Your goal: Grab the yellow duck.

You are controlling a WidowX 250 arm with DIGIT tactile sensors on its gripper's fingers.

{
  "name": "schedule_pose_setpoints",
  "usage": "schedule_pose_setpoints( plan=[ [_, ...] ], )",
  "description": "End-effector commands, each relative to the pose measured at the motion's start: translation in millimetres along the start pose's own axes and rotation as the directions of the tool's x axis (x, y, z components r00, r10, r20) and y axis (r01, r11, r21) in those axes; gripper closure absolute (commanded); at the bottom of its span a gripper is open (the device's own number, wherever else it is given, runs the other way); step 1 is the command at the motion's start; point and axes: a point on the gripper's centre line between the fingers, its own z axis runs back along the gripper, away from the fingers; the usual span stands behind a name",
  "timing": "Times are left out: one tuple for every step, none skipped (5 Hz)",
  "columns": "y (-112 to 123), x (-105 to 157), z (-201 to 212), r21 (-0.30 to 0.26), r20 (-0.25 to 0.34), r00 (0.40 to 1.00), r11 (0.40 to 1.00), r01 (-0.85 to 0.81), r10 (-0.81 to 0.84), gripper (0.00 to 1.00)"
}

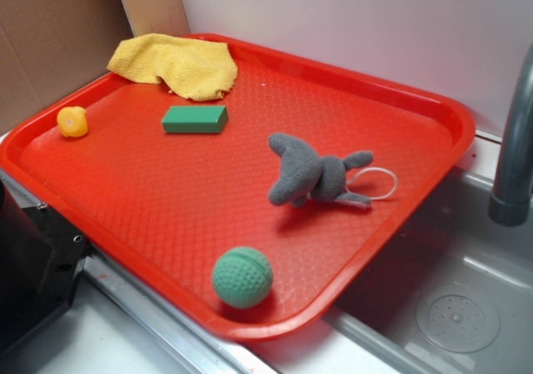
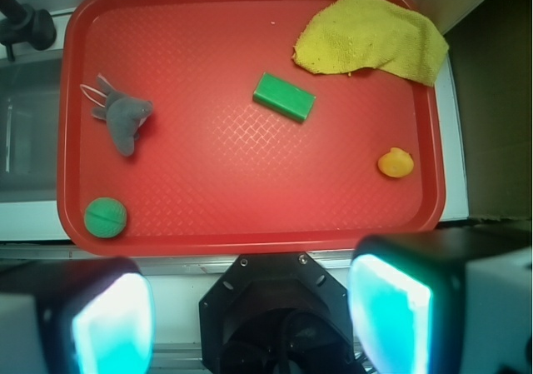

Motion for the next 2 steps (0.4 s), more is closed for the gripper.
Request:
schedule_pose_setpoints(
  plan=[
    [0.0,0.0,0.0,0.0,0.0,1.0,1.0,0.0,0.0,0.0],
    [4.9,2.4,-0.6,0.0,0.04,0.992,0.993,-0.116,0.116,0.0]
  ],
)
